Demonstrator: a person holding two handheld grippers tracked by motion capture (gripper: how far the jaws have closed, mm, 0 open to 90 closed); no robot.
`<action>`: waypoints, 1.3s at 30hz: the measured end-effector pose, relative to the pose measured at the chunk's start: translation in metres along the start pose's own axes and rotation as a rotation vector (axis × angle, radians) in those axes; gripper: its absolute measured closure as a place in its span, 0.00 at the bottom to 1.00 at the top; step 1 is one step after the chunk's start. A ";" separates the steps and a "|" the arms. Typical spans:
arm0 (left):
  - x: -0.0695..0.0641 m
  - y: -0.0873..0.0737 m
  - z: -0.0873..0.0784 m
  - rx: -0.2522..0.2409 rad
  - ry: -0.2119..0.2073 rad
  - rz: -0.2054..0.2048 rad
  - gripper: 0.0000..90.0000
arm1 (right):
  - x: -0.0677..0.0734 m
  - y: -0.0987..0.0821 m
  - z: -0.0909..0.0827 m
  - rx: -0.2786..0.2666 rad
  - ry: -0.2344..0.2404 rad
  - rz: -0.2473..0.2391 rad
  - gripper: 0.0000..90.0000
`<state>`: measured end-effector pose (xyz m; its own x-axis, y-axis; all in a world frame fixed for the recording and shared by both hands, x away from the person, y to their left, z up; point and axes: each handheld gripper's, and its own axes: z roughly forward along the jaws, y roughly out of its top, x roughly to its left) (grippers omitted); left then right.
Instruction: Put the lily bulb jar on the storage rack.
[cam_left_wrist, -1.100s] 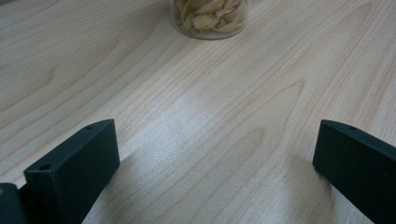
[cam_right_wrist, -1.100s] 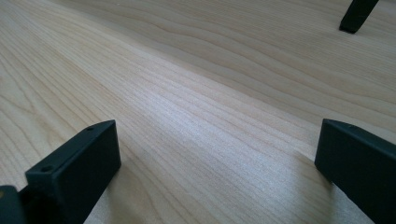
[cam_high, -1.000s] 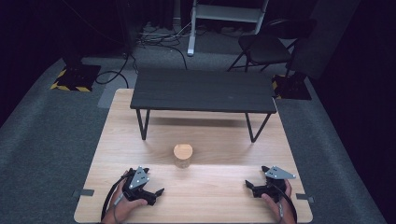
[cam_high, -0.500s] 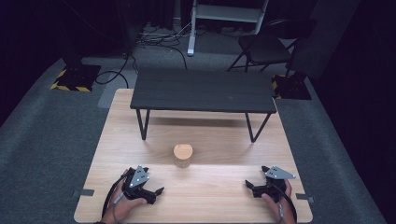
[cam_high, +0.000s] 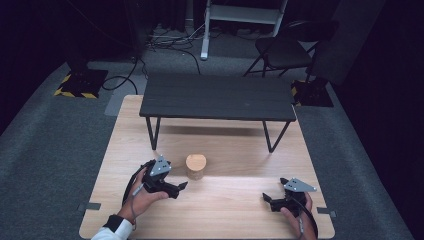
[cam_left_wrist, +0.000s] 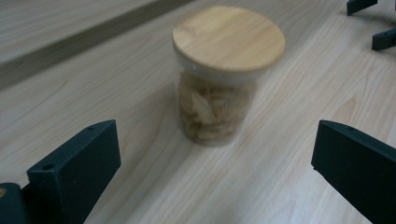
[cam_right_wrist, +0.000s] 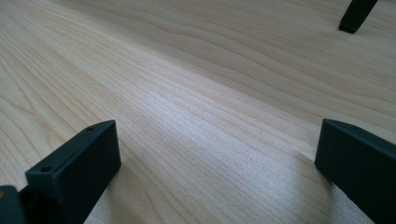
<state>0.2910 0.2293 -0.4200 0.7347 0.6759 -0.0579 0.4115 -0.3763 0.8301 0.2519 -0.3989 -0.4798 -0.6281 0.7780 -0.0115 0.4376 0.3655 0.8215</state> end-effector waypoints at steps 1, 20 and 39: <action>0.000 0.000 0.000 0.000 0.000 0.000 0.01 | 0.000 0.000 0.000 0.000 0.000 0.000 0.00; 0.007 0.048 0.043 0.062 -0.044 0.075 0.01 | 0.000 0.000 0.000 0.000 0.001 -0.001 0.00; 0.005 0.057 0.080 0.119 -0.036 0.138 0.17 | 0.000 0.000 0.000 0.000 0.000 0.001 0.00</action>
<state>0.3616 0.1609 -0.4175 0.8065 0.5904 0.0310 0.3646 -0.5380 0.7600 0.2519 -0.3990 -0.4797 -0.6279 0.7782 -0.0102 0.4385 0.3645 0.8215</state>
